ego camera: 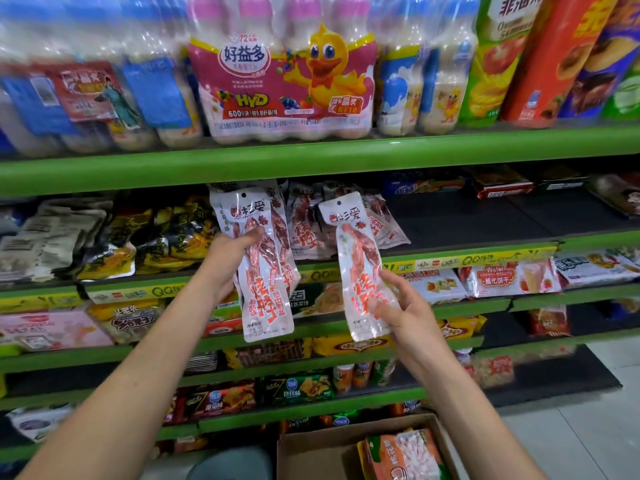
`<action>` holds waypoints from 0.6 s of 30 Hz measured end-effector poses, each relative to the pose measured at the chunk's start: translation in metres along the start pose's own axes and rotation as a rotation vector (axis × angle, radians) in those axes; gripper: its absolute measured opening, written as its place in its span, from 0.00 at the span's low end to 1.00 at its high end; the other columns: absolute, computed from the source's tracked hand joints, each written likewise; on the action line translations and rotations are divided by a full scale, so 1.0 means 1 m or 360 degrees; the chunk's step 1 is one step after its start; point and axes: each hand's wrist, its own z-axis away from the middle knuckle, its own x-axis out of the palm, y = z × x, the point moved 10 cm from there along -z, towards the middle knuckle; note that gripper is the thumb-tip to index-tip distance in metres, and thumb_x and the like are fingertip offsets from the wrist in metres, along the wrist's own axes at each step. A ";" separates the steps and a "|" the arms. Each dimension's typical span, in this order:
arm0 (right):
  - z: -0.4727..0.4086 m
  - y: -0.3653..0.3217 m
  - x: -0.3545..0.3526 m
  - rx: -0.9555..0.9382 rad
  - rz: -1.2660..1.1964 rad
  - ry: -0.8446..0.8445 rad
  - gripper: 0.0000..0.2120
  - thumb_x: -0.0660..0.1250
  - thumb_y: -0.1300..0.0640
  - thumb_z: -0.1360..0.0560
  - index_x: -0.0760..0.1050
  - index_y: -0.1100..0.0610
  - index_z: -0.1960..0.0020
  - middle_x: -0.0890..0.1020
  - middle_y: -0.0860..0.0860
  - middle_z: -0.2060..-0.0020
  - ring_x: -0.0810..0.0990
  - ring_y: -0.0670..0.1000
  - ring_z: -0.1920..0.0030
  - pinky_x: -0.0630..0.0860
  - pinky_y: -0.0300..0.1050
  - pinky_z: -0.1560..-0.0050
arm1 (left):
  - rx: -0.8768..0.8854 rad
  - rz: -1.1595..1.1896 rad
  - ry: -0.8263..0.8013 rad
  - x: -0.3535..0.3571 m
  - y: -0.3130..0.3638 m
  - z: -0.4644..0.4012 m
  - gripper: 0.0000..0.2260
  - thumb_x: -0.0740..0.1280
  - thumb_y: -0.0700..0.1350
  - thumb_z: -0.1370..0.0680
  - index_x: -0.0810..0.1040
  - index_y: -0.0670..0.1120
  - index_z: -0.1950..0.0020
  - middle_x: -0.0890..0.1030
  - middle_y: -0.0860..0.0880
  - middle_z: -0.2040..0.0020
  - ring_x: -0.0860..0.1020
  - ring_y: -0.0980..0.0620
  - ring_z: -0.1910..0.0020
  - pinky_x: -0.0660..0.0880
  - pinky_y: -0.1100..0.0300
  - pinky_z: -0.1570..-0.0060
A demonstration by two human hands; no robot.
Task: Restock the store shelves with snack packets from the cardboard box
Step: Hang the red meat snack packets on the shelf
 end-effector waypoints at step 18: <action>-0.185 -0.089 -0.058 -0.0073 0.1507 0.0448 0.15 0.65 0.62 0.21 0.80 0.61 0.36 0.82 0.59 0.40 0.81 0.58 0.40 0.74 0.43 0.42 | 0.0025 -0.0098 -0.0097 0.004 -0.001 -0.002 0.23 0.74 0.50 0.24 0.73 0.42 0.33 0.82 0.56 0.42 0.79 0.56 0.40 0.74 0.64 0.43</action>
